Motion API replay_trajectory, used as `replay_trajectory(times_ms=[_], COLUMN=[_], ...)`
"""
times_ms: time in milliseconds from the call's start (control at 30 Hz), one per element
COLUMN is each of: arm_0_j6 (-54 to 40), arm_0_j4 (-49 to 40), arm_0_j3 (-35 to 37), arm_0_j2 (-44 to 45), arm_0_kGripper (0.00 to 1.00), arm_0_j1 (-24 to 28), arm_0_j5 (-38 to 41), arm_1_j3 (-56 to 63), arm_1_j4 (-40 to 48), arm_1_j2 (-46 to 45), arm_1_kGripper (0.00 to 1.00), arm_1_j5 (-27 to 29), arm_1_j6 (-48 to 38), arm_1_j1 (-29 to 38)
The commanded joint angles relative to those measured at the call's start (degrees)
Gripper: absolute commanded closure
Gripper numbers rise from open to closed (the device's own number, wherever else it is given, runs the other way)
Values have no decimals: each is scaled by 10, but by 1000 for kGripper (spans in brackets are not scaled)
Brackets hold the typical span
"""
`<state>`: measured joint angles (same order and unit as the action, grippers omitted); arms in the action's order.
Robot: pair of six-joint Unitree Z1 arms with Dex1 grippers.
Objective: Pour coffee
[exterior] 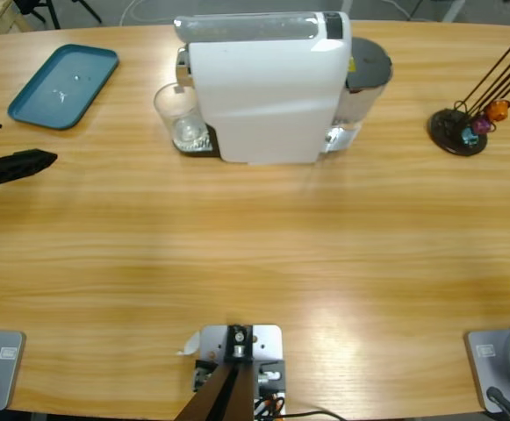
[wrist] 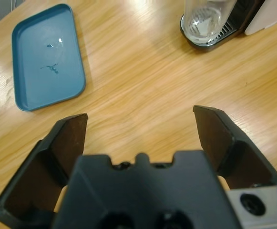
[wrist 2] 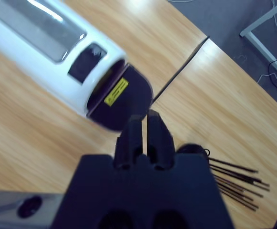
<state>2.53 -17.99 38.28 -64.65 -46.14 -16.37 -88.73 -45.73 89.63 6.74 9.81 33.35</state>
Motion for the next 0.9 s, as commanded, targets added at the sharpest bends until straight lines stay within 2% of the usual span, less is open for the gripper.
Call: replay_trajectory(times_ms=[33, 333, 900], arm_0_j6=[17, 21, 27], arm_0_j4=[-2, -2, -1], arm_0_j3=[-23, -23, -22], arm_0_j2=[17, 14, 9], arm_0_kGripper=[69, 69, 69], arm_0_j1=[-4, -4, -4], arm_0_j5=[-9, -11, -11], arm_1_j3=[-124, -212, -227], arm_1_j4=[-76, -130, -137], arm_1_j2=[132, 182, 208], arm_1_kGripper=[1000, 1000, 1000], arm_1_j5=[-4, -1, -9], arm_1_j6=[16, 17, -6], arm_1_j1=[-3, 23, 48])
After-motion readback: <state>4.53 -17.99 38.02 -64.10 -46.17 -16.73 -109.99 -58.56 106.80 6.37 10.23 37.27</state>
